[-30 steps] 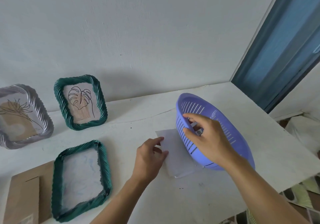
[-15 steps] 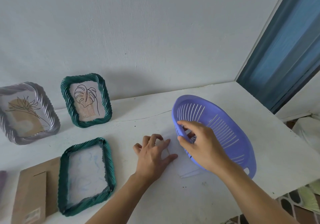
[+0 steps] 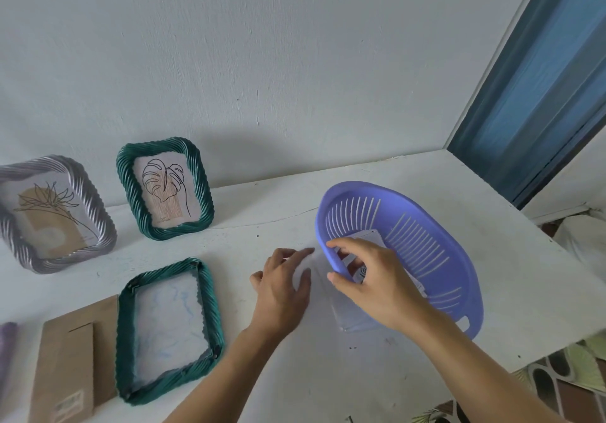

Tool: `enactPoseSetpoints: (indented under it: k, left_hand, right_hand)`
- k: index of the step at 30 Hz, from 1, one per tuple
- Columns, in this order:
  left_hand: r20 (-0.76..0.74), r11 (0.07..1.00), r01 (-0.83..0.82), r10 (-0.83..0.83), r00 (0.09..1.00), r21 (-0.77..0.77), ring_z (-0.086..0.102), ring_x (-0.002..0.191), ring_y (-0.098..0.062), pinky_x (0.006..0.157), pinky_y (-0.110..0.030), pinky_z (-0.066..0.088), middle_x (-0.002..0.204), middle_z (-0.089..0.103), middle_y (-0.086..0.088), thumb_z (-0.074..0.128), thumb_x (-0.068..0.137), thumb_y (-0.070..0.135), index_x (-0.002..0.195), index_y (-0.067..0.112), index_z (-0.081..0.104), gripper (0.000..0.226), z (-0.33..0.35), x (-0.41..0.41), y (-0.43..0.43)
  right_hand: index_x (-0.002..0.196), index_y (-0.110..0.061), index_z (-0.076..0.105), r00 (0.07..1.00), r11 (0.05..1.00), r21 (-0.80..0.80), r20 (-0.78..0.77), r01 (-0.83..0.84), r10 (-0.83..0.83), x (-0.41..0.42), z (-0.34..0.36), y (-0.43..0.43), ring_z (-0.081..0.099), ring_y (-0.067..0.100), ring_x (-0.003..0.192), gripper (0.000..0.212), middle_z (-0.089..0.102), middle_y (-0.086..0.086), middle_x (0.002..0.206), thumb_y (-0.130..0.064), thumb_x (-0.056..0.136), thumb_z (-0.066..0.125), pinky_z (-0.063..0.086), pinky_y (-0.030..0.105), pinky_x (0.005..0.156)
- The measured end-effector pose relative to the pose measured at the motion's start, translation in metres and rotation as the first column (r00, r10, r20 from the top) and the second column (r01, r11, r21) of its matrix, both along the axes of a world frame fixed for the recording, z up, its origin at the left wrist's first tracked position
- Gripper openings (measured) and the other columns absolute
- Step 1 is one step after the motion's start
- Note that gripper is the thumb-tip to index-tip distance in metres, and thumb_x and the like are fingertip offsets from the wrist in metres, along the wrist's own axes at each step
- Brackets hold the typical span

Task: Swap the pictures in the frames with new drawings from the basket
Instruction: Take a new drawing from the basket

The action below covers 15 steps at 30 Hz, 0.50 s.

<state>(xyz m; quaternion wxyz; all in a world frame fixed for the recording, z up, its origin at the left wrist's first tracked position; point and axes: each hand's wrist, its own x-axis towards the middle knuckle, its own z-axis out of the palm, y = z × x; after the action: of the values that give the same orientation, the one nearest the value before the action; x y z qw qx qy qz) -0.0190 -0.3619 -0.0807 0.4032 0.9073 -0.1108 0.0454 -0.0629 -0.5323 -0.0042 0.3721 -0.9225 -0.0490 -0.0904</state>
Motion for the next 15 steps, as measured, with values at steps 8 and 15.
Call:
enactPoseSetpoints:
  k: [8,15]
  left_hand:
    - [-0.136,0.977,0.109,-0.135,0.982,-0.183,0.059,0.096,0.001,0.102,-0.051,0.045,0.126,0.053,0.006,0.044,0.099,0.051,0.141,0.041,0.040,0.044,0.058,0.008,-0.001]
    - [-0.165,0.980,0.189,-0.177,0.970,0.065,0.061,0.092,-0.002,0.101,-0.038,0.033,0.125,0.048,0.019,0.049,0.095,0.058,0.152,0.042,0.022,0.065,0.062,0.007,-0.014]
  right_hand:
    - [0.113,-0.034,0.067,0.987,0.990,0.132,-0.158,0.058,-0.037,0.009,0.011,-0.034,0.066,0.004,0.084,0.026,0.069,-0.014,0.097,-0.038,0.087,0.072,0.053,0.017,0.073]
    - [0.111,-0.018,0.068,0.909,0.940,-0.215,-0.268,0.265,-0.318,0.030,-0.020,-0.094,0.067,0.016,0.086,0.035,0.069,-0.006,0.094,-0.040,0.085,0.074,0.054,0.032,0.075]
